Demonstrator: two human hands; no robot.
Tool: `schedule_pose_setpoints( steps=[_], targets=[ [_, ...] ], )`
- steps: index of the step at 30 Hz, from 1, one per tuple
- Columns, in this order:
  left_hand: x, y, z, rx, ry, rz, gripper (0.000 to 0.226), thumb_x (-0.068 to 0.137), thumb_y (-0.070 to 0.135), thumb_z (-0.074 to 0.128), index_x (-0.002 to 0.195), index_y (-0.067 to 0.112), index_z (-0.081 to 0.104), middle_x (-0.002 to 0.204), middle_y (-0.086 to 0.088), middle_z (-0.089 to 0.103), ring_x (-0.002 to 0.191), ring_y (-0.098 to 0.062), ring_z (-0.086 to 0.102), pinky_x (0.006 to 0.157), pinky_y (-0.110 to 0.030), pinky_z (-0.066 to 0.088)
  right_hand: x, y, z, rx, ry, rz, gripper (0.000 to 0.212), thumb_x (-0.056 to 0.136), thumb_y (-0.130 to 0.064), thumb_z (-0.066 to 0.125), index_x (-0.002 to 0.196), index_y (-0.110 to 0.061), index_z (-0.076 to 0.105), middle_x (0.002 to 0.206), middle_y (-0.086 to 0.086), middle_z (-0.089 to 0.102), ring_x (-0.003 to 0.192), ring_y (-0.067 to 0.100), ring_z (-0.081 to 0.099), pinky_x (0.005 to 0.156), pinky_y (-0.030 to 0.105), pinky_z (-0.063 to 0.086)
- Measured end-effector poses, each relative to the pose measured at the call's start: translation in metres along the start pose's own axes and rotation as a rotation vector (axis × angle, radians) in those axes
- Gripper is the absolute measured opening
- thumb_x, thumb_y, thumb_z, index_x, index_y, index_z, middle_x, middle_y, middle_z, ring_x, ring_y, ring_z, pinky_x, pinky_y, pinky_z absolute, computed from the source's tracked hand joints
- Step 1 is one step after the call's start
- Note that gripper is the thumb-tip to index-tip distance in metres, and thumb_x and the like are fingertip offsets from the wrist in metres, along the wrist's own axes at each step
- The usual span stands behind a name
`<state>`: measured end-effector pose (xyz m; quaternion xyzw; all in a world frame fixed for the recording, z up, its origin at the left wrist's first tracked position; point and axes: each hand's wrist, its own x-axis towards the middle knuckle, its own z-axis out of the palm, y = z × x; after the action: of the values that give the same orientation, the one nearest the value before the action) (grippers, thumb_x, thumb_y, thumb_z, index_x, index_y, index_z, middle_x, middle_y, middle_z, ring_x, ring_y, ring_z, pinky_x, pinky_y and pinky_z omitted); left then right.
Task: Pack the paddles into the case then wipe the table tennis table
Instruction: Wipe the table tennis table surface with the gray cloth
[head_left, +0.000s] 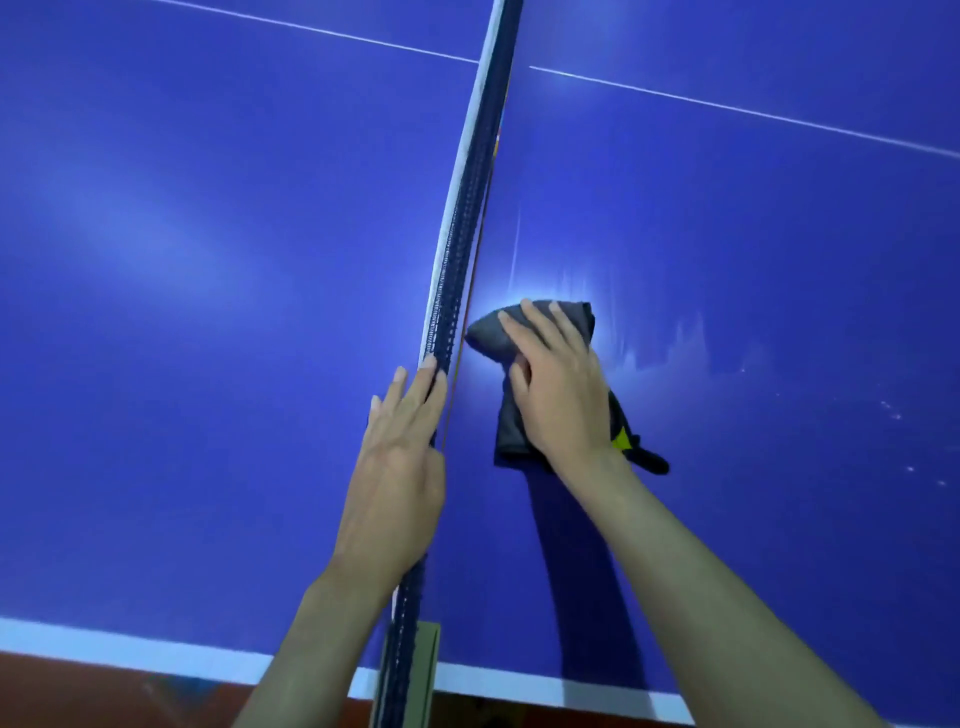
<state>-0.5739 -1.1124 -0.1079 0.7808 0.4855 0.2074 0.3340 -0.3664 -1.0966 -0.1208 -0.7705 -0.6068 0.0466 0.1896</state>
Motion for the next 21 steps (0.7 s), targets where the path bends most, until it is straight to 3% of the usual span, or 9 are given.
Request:
schedule_pose_setpoints(
  steps=[6, 10, 17, 21],
  targets=[
    [0.001, 0.008, 0.008, 0.018, 0.000, 0.014, 0.074, 0.092, -0.002, 0.030, 0.163, 0.019, 0.027, 0.171, 0.019, 0.012, 0.160, -0.010, 0.002, 0.130, -0.035, 0.004, 0.110, 0.029, 0.008, 0.002, 0.012, 0.080, 0.049, 0.102, -0.017, 0.050, 0.149, -0.028, 0.053, 0.161, -0.003, 0.044, 0.153, 0.023, 0.030, 0.120, 0.043, 0.035],
    [0.001, 0.013, 0.015, 0.032, 0.003, 0.031, 0.073, 0.093, -0.003, 0.033, 0.163, 0.018, 0.028, 0.172, 0.017, 0.012, 0.160, -0.010, 0.005, 0.130, -0.035, 0.004, 0.138, 0.042, 0.006, 0.047, -0.012, 0.082, 0.048, 0.104, -0.017, 0.048, 0.151, -0.026, 0.052, 0.162, -0.002, 0.042, 0.154, 0.023, 0.028, 0.124, 0.044, 0.028],
    [0.001, 0.022, 0.021, 0.301, -0.001, 0.127, 0.078, 0.091, -0.011, 0.045, 0.163, 0.011, 0.024, 0.173, 0.001, 0.010, 0.160, -0.024, 0.005, 0.130, -0.048, 0.012, 0.053, 0.029, -0.004, 0.073, 0.010, 0.118, 0.049, 0.104, -0.015, 0.048, 0.151, -0.029, 0.051, 0.164, -0.004, 0.038, 0.156, 0.020, 0.024, 0.122, 0.046, 0.029],
    [-0.009, 0.038, 0.029, 0.484, -0.013, 0.158, 0.086, 0.082, -0.011, 0.043, 0.163, 0.005, 0.019, 0.173, -0.011, 0.008, 0.160, -0.031, 0.005, 0.129, -0.048, 0.011, -0.039, 0.014, -0.012, 0.035, 0.074, 0.151, 0.049, 0.099, -0.016, 0.056, 0.147, -0.027, 0.055, 0.161, -0.001, 0.044, 0.154, 0.022, 0.030, 0.116, 0.047, 0.038]
  ],
)
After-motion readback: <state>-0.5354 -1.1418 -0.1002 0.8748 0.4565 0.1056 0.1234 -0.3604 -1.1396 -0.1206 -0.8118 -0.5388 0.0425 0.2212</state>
